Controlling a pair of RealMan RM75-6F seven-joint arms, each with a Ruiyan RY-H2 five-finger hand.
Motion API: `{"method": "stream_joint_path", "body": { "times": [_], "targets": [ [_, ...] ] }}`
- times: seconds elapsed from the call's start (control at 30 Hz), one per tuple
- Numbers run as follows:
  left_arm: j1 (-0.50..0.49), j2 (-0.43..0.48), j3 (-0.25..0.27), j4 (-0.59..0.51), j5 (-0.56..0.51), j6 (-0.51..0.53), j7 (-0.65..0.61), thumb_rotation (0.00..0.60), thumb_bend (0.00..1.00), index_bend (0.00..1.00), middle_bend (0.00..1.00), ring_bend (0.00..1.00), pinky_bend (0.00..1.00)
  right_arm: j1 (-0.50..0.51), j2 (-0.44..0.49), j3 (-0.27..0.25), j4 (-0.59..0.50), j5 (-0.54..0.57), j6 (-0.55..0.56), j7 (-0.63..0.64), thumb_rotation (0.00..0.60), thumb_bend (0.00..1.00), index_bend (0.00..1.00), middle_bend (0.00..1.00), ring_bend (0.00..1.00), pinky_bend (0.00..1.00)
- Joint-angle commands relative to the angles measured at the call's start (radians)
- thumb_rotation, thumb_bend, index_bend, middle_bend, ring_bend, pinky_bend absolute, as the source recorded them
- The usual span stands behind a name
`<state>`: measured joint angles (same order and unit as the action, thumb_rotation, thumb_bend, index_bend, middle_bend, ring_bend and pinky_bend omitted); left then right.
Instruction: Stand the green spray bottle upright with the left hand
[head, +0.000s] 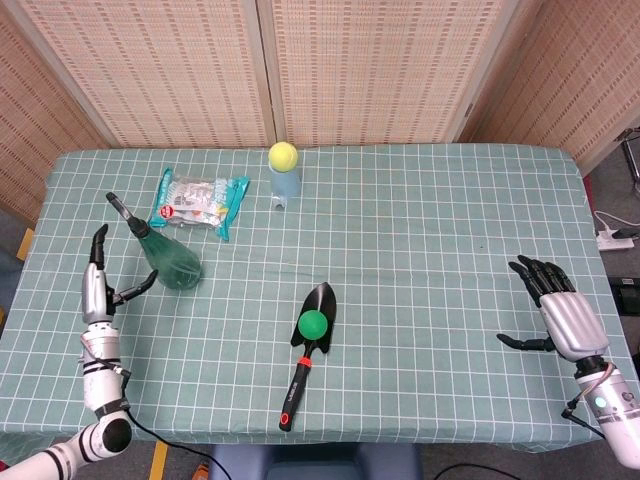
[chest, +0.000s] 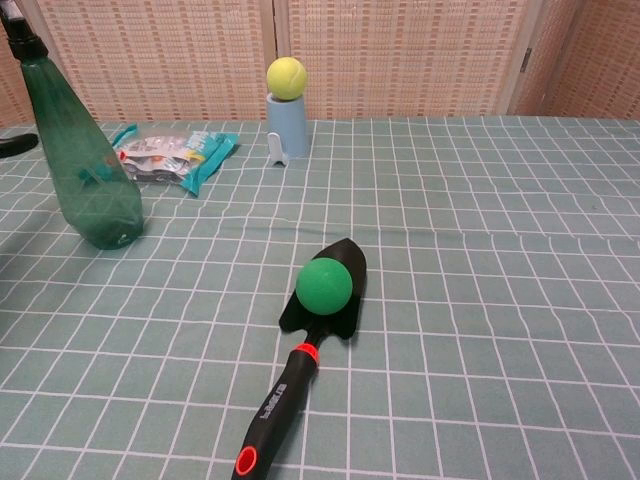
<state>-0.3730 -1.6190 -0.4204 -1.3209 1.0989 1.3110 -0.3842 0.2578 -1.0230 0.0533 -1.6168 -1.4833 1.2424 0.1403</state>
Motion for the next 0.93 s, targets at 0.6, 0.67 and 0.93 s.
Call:
{"method": "stream_joint_path", "body": {
  "times": [0.6,0.67,0.93],
  "targets": [
    [0.182,0.462,0.358,-0.053,0.331,0.01,0.447,0.6,0.42,0.0,0.11,0.02,0.0,-0.021,-0.08,0.005,0.104,-0.143,0.175,-0.123,0.6,0.0,0.03,0.0,0.0,0.0],
    [0.176,0.475,0.363,-0.067,0.299,-0.037,0.448,0.6,0.4,0.01,0.09,0.01,0.0,-0.021,-0.079,-0.002,0.1,-0.125,0.148,-0.142,0.6,0.0,0.03,0.0,0.0,0.0],
    [0.186,0.482,0.312,-0.12,0.156,-0.062,0.466,0.6,0.39,0.04,0.1,0.01,0.0,-0.022,-0.07,0.004,0.083,-0.099,0.139,-0.111,0.6,0.0,0.1,0.0,0.0,0.0]
  ]
}}
